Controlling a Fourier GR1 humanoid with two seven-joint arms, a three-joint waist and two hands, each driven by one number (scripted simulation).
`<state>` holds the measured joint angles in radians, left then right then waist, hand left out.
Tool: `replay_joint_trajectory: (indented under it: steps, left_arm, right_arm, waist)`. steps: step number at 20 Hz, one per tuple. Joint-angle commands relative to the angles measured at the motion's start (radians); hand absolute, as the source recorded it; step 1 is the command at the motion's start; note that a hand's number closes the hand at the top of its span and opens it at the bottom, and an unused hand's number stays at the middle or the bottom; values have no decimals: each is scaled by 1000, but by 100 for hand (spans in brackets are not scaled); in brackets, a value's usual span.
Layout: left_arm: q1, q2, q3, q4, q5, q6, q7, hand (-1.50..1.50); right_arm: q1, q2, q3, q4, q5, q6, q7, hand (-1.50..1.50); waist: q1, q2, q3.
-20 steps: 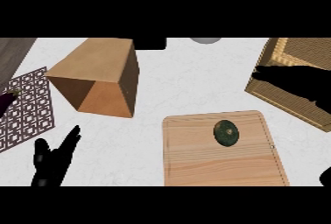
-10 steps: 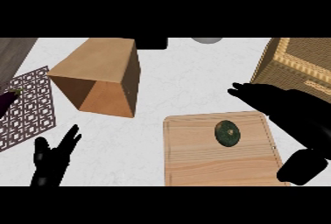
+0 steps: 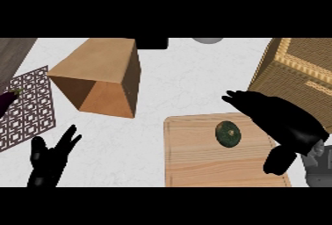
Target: Pick the squash from the cutting board and place it in the basket
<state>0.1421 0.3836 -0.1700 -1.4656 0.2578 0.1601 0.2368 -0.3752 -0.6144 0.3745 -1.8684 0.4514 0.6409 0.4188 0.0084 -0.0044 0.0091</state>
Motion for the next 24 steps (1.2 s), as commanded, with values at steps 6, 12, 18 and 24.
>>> replay_joint_trajectory:
  steps: [6,12,18,24]
  left_arm:
    - [-3,-82,-36,24,-53,2,22,0]
    - [38,-99,-27,-13,-93,17,19,0]
    - [16,-68,60,47,-73,-57,-15,0]
    - [3,-99,26,11,-100,-47,45,0]
  right_arm:
    - [22,95,28,130,164,-80,-122,-150]
    - [8,124,-8,190,218,-78,-176,-150]
    - [56,170,-3,194,292,-102,-219,-150]
    - [55,167,15,321,366,-150,-308,-150]
  waist:
    - [-3,5,-9]
    - [-2,4,-9]
    - [-6,4,-9]
    - [-5,5,-9]
